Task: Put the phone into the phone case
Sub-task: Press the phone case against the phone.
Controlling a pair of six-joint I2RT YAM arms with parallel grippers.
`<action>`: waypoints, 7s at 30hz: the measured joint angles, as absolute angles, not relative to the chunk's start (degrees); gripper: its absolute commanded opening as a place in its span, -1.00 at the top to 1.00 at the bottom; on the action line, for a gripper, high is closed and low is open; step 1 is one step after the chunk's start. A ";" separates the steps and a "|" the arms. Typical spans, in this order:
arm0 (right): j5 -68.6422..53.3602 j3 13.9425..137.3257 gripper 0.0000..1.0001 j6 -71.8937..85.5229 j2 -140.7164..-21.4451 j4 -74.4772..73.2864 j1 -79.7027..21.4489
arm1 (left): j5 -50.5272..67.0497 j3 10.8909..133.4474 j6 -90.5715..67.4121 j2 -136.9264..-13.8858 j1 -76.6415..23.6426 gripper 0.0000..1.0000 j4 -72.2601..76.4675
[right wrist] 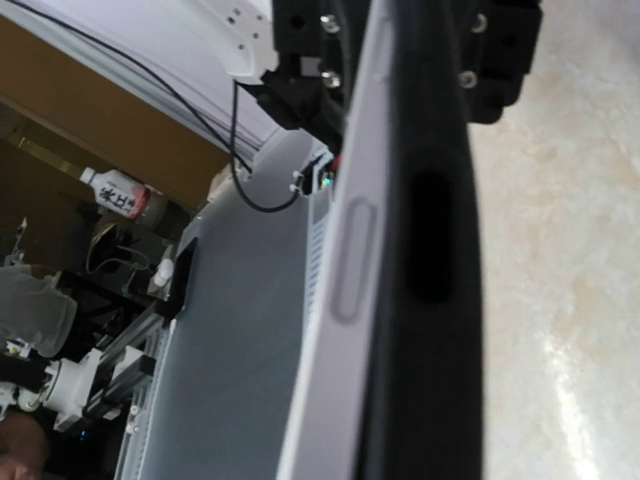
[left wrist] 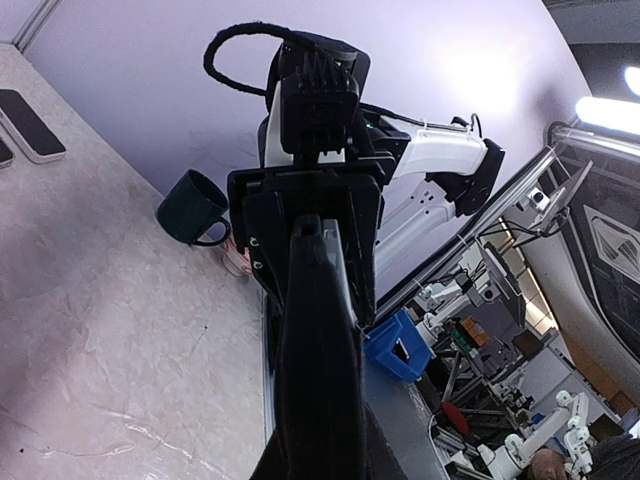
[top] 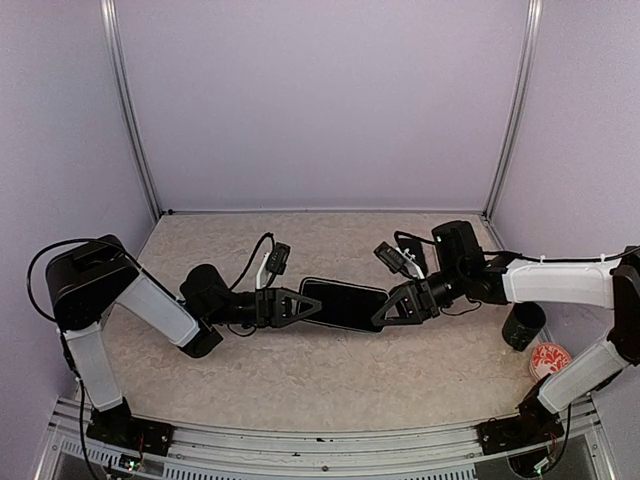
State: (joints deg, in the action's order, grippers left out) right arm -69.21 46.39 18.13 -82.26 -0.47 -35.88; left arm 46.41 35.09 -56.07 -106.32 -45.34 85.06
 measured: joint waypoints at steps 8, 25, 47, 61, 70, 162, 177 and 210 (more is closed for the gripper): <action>-71.26 44.56 0.08 21.54 -80.71 4.67 -35.88 | 46.78 35.20 -54.74 -105.47 -45.39 0.97 84.49; -71.81 42.11 0.80 26.44 -77.30 11.05 -35.68 | 47.59 35.81 -55.07 -104.81 -45.82 0.73 86.02; -67.85 43.70 1.00 21.87 -79.77 0.89 -35.51 | 44.16 35.79 -50.78 -104.81 -45.67 0.67 77.82; -65.87 45.34 0.26 18.85 -79.72 -3.22 -35.40 | 44.84 35.77 -50.48 -104.40 -45.74 0.91 77.73; -65.12 46.48 0.25 18.94 -79.68 -4.47 -34.54 | 43.90 35.77 -49.65 -103.85 -45.76 0.92 77.41; -56.93 47.81 -0.03 18.96 -77.23 -4.86 -27.05 | 42.02 35.62 -51.42 -106.56 -46.06 1.00 76.05; -59.40 43.83 0.02 21.96 -77.89 -1.65 -27.07 | 41.74 35.62 -51.48 -106.56 -46.04 1.00 75.05; -58.24 39.46 0.03 24.23 -81.73 3.33 -32.08 | 38.94 31.38 -52.56 -106.45 -44.93 1.00 80.68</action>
